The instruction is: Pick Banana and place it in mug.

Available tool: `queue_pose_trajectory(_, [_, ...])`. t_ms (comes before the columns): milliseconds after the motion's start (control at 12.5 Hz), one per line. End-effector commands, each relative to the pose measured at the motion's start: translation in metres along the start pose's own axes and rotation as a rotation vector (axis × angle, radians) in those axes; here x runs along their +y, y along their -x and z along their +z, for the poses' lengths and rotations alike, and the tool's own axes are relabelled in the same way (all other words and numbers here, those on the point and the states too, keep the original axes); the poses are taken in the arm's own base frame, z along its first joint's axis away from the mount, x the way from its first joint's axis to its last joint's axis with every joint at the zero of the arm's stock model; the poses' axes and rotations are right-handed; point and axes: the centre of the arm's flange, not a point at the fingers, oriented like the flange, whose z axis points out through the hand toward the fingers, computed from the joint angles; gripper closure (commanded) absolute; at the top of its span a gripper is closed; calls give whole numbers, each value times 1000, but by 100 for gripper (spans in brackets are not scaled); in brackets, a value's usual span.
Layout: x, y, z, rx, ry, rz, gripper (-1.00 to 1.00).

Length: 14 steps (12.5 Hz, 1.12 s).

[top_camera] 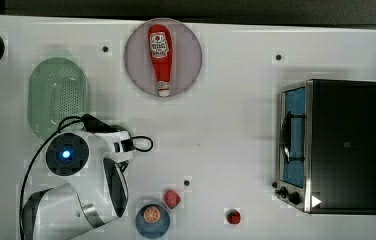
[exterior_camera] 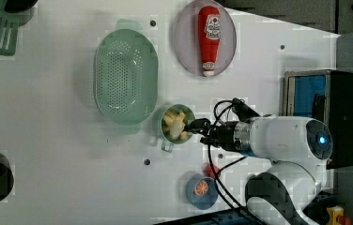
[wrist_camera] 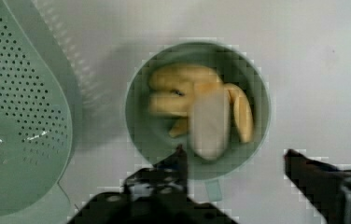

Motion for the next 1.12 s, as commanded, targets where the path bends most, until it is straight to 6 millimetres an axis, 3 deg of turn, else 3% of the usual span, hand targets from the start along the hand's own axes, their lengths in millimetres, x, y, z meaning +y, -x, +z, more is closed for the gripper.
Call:
queue_pose_trajectory(80, [-4, -18, -29, 58, -64, 90, -100])
queue_pose_trajectory(320, [16, -54, -101, 93, -68, 160, -100])
queue_pose_trajectory(480, [38, -75, -162, 97, -59, 207, -100])
queue_pose_trajectory(800, [100, -109, -273, 111, -16, 318, -100])
queue_pose_trajectory(960, [129, -122, -313, 128, -5, 369, -100])
queue_pose_trajectory(1120, [163, -130, -330, 75, 17, 436, -100])
